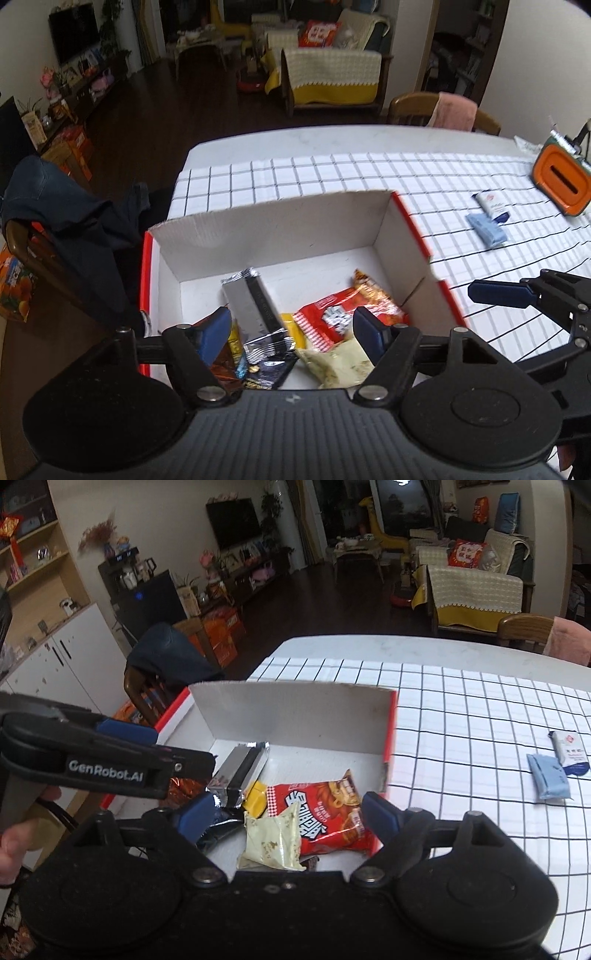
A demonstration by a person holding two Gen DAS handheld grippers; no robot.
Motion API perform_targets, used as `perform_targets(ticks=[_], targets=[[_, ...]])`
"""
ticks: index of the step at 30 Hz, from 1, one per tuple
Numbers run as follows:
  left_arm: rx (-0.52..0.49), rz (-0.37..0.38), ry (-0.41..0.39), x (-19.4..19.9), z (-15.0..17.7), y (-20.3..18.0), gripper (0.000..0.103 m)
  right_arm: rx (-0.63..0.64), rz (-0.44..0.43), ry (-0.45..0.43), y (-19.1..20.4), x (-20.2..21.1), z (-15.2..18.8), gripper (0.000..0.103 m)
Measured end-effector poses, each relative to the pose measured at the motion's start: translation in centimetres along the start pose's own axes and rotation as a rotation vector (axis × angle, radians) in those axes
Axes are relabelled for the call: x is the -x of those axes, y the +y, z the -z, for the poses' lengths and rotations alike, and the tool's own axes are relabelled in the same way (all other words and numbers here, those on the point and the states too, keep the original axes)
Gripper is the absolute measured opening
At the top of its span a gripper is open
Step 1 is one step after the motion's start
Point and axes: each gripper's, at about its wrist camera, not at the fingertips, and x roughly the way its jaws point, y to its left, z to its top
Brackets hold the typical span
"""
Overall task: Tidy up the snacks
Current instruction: 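Withdraw both grippers from the box toward the remaining packets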
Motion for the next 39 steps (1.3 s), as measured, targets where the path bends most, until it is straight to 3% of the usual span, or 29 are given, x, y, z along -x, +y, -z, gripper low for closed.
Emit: perform_targets(ticks=[10,21,28,39], targets=[[-0.002,0.042,-0.076,2.2,0.2,-3.8,0.080,-0.039,-0.010,-0.065,-3.3,3.7,0.8,0.095],[-0.030,0.059,-0.119,1.6,-0.3,-10.2,0.082,-0.086,0.020,-0.103,-9.4,7.3,2.1,0.103],[-0.071,0.084,-0.121,-0.6,-1.1,-15.6,0.085,-0.121,0.015,-0.115,-14.4,9.0,2.7,0.103],[-0.059,0.085,-0.051,-6.5,-3.9,-24.0,0.085,-0.100,0.141,-0.085,-24.3,9.2,1.4,0.103]])
